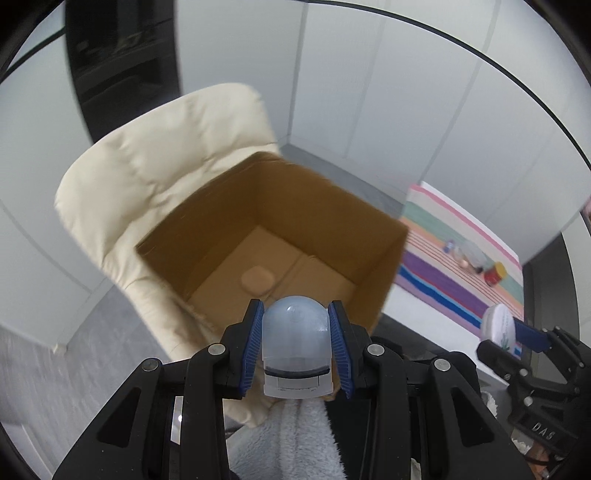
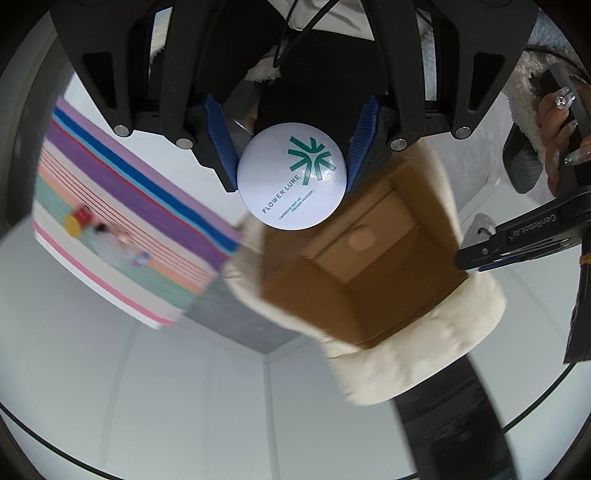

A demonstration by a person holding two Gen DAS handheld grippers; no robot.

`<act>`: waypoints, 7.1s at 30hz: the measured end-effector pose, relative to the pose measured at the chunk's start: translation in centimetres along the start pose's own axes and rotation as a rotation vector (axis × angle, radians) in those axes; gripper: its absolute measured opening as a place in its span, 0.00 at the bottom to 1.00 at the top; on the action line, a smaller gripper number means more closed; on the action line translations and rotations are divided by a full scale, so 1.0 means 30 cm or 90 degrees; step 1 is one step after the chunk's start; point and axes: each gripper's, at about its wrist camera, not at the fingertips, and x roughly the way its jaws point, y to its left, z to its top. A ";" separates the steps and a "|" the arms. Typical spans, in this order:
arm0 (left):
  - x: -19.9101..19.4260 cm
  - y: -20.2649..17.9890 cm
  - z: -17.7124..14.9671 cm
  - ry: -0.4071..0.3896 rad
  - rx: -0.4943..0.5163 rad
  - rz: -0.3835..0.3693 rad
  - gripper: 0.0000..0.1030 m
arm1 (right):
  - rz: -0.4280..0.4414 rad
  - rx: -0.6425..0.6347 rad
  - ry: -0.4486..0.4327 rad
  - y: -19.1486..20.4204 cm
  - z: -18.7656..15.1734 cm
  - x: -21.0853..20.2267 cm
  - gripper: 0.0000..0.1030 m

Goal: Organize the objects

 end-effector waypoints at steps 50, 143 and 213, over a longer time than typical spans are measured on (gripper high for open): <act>0.372 0.140 0.202 0.064 -0.031 0.039 0.81 | 0.022 0.054 0.040 0.117 0.283 0.453 0.99; 0.558 -1.269 0.105 0.012 0.453 -0.077 0.81 | -0.306 0.409 -0.018 -1.165 -0.320 0.088 0.99; 1.422 -1.539 0.259 0.141 0.376 -0.065 0.19 | -0.319 0.357 0.015 -1.718 -0.061 0.804 0.54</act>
